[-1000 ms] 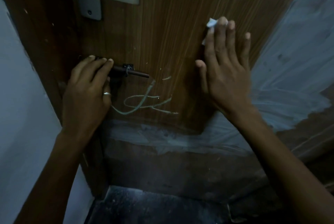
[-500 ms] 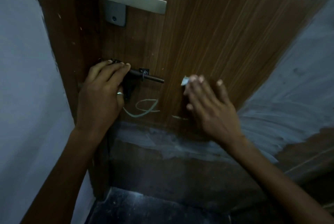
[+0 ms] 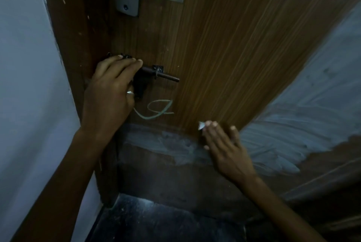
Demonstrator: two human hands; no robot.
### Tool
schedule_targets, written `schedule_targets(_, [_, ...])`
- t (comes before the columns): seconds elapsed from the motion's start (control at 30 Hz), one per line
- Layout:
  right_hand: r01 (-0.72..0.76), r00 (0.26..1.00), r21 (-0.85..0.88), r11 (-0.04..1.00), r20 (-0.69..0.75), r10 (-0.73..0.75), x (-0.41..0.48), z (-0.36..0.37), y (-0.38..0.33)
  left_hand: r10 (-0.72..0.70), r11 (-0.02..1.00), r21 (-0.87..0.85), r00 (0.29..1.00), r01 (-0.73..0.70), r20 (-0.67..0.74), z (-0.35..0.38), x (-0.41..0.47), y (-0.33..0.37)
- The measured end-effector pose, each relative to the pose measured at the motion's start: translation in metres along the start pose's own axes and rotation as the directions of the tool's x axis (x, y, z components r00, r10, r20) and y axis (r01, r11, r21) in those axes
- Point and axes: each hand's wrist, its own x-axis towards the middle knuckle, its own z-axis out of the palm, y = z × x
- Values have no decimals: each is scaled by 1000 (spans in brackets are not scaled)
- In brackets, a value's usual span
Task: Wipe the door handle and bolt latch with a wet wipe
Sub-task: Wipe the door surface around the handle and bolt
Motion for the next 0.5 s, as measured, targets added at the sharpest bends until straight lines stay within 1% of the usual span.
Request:
schedule_targets(0.07, [-136, 988, -20, 991, -76, 134, 12, -19, 23, -12, 1000, -4, 1000, 12, -8, 1, 0, 0])
schedule_targets(0.13, [-243, 962, -24, 970, -131, 237, 34, -32, 37, -28, 1000, 0, 1000, 28, -14, 2, -1, 1])
schedule_targets(0.2, [-280, 943, 0, 960, -188, 275, 56, -32, 31, -31, 999, 7, 999, 31, -11, 3, -1, 1])
schedule_targets(0.23, [-263, 946, 26, 964, -187, 264, 61, -26, 19, -31, 999, 9, 999, 31, -9, 3, -1, 2])
schedule_targets(0.3, [-152, 977, 69, 986, -142, 161, 56, -3, -11, -30, 1000, 9, 1000, 30, -4, 2, -1, 2])
schedule_targets(0.37, [-13, 999, 81, 997, -43, 17, 28, 25, -39, -20, 1000, 10, 1000, 20, 3, 1, -1, 1])
schedule_targets(0.4, [24, 1000, 81, 996, 10, -25, 11, 34, -44, -14, 1000, 11, 1000, 14, 10, 1, -1, 0])
schedule_targets(0.47, [47, 996, 68, 997, 71, -52, -9, 35, -34, -8, 1000, 13, 1000, 8, 18, 0, -1, -1])
schedule_targets(0.5, [44, 997, 46, 998, 68, -47, -11, 29, -24, -8, 1000, 12, 1000, 8, 14, 0, -1, -1])
